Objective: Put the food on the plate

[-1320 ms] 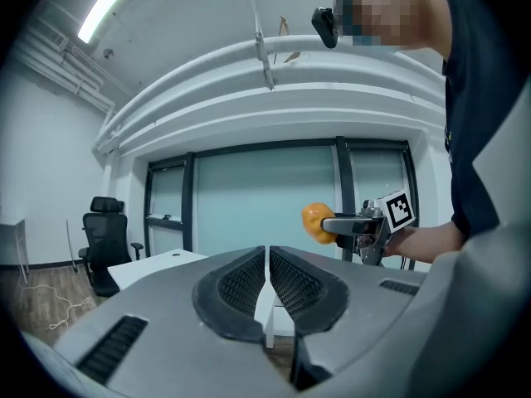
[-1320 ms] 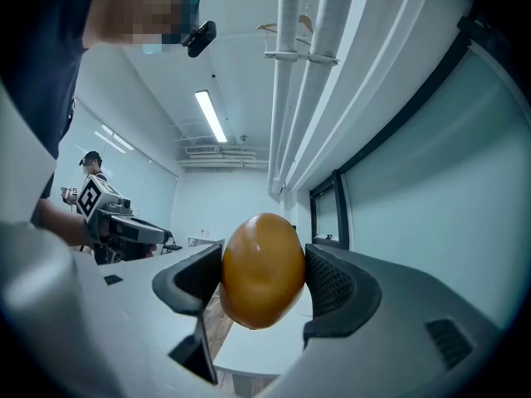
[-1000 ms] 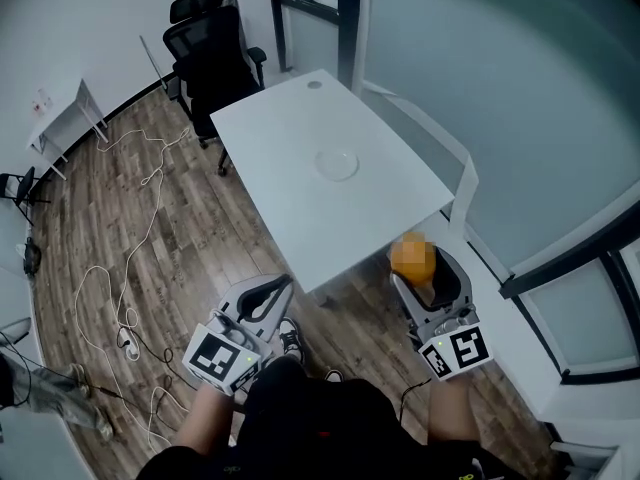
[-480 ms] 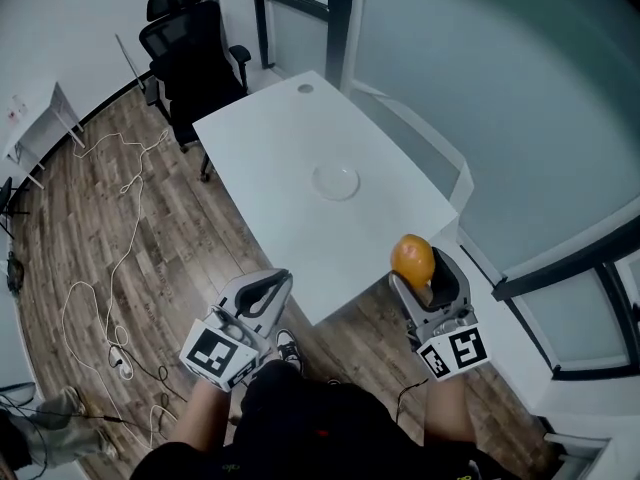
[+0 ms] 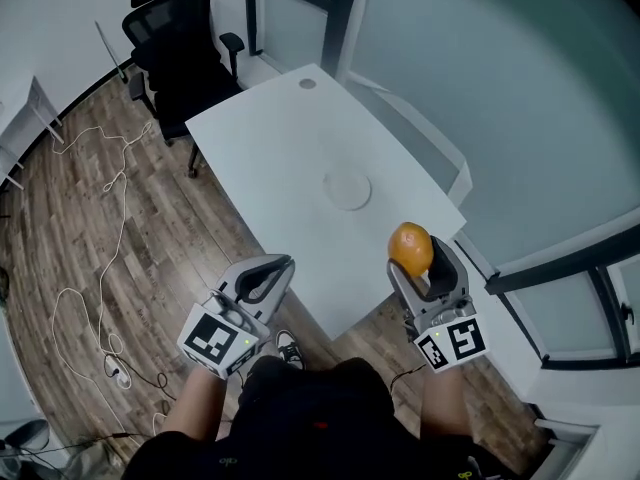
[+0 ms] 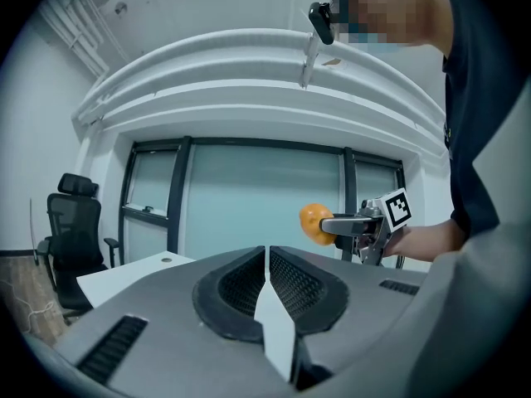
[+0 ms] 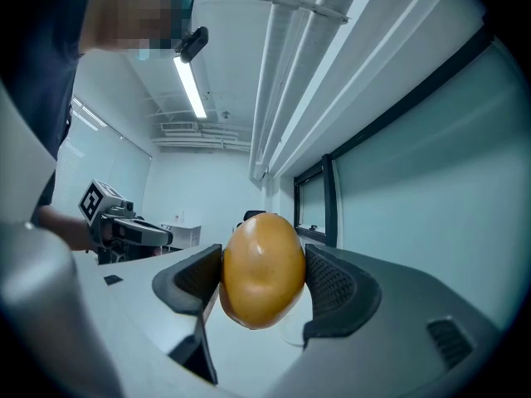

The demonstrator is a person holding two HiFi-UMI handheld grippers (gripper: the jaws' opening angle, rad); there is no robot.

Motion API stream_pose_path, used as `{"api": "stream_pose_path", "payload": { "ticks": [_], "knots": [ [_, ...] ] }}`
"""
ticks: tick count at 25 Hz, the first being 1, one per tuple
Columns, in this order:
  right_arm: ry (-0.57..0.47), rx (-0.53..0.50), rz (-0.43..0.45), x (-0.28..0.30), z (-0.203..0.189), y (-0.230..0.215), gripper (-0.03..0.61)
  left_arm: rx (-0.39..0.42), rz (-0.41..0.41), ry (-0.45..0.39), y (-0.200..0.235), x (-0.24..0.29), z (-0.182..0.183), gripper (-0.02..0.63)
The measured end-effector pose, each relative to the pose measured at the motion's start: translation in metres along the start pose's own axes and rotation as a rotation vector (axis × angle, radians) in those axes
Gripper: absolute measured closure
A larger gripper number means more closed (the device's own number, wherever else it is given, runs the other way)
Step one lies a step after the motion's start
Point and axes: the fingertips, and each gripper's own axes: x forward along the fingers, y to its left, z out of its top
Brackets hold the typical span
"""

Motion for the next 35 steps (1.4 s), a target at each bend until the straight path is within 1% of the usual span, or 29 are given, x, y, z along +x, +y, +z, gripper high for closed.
{"api": "stream_pose_path", "payload": {
  "ticks": [4, 11, 17, 20, 23, 27, 31, 35],
  "knots": [
    [0.021, -0.012, 0.005, 0.022, 0.0, 0.003, 0.25, -0.025, -0.003, -0.019, 0.021, 0.0, 0.006, 0.578],
    [0.041, 0.003, 0.03, 0.059, -0.014, -0.012, 0.25, -0.042, 0.029, 0.0, 0.048, 0.014, -0.004, 0.578],
    [0.062, 0.027, 0.076, 0.095, -0.039, -0.036, 0.25, -0.044, 0.106, 0.022, 0.063, 0.024, -0.009, 0.578],
    [0.091, 0.031, 0.087, 0.116, -0.056, -0.057, 0.25, -0.039, 0.15, 0.053, 0.067, 0.035, -0.015, 0.578],
    [0.141, 0.02, 0.103, 0.141, -0.086, -0.081, 0.25, -0.06, 0.189, 0.062, 0.068, 0.048, -0.017, 0.578],
    [0.231, 0.003, 0.11, 0.185, -0.142, -0.106, 0.25, -0.095, 0.218, 0.099, 0.072, 0.06, -0.026, 0.578],
    [0.344, 0.003, 0.124, 0.225, -0.205, -0.116, 0.25, -0.122, 0.25, 0.118, 0.076, 0.07, -0.034, 0.578],
    [0.464, -0.02, 0.13, 0.259, -0.26, -0.124, 0.25, -0.138, 0.264, 0.138, 0.079, 0.081, -0.045, 0.578]
  ]
}}
